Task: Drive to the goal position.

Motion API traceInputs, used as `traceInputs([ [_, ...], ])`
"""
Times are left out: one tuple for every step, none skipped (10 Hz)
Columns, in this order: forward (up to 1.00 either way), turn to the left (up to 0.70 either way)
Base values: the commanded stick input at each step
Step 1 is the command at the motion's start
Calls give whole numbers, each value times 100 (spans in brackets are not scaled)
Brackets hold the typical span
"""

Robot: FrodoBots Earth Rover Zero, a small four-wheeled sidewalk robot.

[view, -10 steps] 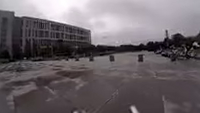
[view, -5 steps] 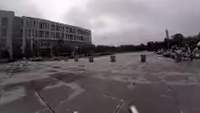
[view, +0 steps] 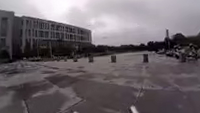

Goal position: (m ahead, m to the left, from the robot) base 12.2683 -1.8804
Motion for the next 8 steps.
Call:
traceInputs([
  [70, -35],
  [70, -35],
  [70, -35],
  [70, -35],
  [70, -15],
  [70, 0],
  [70, 0],
  [70, 0],
])
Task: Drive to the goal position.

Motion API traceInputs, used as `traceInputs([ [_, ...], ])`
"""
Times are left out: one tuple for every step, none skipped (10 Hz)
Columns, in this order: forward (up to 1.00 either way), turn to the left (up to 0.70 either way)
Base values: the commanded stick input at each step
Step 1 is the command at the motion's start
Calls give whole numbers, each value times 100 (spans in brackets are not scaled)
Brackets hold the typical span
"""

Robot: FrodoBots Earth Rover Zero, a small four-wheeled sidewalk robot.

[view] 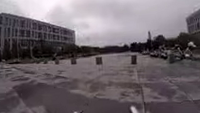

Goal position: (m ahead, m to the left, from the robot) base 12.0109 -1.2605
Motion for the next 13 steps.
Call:
traceInputs([
  [70, 0],
  [70, 0],
  [70, 0],
  [70, 0],
  [70, 0],
  [70, 0],
  [70, 0],
  [70, 0],
  [70, 0],
  [70, 0],
  [70, 0],
  [70, 0],
  [70, 0],
])
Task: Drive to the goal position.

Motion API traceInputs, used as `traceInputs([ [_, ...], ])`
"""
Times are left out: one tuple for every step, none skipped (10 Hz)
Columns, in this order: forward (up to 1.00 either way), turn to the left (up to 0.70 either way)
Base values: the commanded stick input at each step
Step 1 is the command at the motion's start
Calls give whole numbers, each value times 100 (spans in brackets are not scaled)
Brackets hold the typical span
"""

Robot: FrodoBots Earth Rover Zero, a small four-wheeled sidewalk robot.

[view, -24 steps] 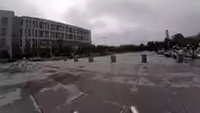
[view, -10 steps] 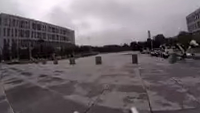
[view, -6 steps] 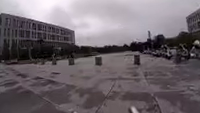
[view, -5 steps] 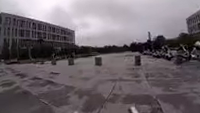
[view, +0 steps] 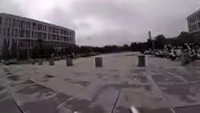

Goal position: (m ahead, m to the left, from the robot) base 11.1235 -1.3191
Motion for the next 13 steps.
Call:
traceInputs([
  [70, 0],
  [70, -13],
  [70, -31],
  [70, -35],
  [70, -35],
  [70, -35],
  [70, -16],
  [70, 0],
  [70, 0],
  [70, 0],
  [70, 0],
  [70, 0],
  [70, 0],
])
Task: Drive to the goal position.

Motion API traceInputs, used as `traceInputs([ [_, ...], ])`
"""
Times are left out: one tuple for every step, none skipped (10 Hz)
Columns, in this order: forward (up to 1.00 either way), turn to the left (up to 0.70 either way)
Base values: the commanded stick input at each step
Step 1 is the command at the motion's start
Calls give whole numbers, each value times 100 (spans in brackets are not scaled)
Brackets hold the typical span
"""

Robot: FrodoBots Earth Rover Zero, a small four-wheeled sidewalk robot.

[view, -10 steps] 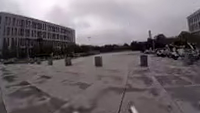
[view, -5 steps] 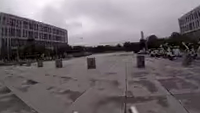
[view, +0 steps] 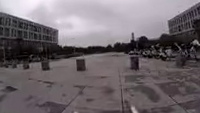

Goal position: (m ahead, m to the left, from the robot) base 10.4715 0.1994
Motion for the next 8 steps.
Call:
traceInputs([
  [70, 0],
  [70, 0],
  [70, 0],
  [70, 0],
  [70, 0],
  [70, 0],
  [70, 0],
  [70, 0],
])
